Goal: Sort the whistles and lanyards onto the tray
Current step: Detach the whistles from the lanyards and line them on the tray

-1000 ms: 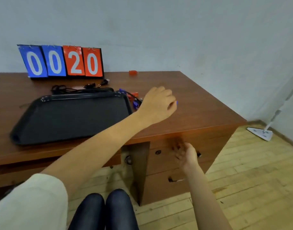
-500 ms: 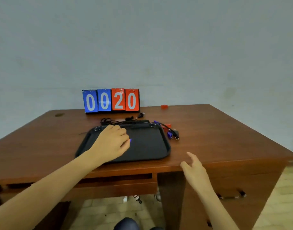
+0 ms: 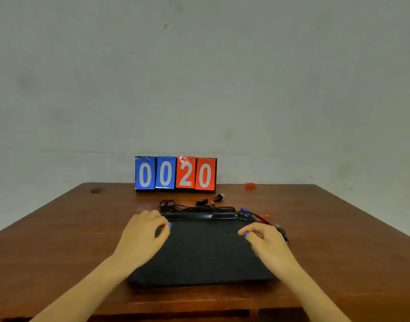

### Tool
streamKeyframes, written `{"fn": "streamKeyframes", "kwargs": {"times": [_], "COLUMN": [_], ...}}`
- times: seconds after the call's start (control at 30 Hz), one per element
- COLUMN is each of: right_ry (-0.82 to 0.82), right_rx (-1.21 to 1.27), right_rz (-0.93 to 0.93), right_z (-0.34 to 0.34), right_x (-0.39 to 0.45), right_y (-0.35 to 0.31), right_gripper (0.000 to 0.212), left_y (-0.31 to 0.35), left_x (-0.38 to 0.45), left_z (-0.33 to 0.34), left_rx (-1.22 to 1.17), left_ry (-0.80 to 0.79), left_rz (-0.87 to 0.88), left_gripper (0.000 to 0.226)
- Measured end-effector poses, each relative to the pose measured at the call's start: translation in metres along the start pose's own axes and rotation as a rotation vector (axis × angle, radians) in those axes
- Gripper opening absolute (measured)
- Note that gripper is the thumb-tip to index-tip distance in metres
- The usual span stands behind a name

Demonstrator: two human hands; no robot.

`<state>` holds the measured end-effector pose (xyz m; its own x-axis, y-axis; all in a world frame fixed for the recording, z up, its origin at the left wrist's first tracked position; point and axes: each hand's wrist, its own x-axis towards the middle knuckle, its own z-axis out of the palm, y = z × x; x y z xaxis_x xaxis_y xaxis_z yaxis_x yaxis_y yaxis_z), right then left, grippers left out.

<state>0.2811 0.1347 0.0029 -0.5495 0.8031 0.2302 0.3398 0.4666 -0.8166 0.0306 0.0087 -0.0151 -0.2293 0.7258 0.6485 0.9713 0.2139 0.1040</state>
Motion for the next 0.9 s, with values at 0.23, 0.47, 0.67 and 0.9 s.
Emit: {"fn": "streamKeyframes", "kwargs": {"times": [0.23,0.47,0.67,0.9], "right_ry": [-0.075,-0.052,-0.068,0.072], "right_rx": [-0.25,-0.684,-0.681,-0.539], "right_rz": [-0.002,0.259,0.386,0.314], "right_z": [0.033,0.008,-0.027,-0.031], "right_x": [0.105,0.168,0.186,0.184], "right_y": [-0.004,0.04,0.12,0.125], "right_gripper": [0.018,0.035,0.023,0.022], "left_y": [-0.038,-0.05,-0.031,0.018], "left_x": [0.058,0.066,0.066,0.122], "left_z": [0.059,0.097,0.098,0.098], "left_rx": [-0.002,-0.075,0.066,-0.002], "left_ry": [-0.294,-0.6,-0.645,-0.467], "left_rz": [-0.148,-0.28,-0.24,-0.143], "left_gripper": [0.05,0.033,0.049,0.024]}}
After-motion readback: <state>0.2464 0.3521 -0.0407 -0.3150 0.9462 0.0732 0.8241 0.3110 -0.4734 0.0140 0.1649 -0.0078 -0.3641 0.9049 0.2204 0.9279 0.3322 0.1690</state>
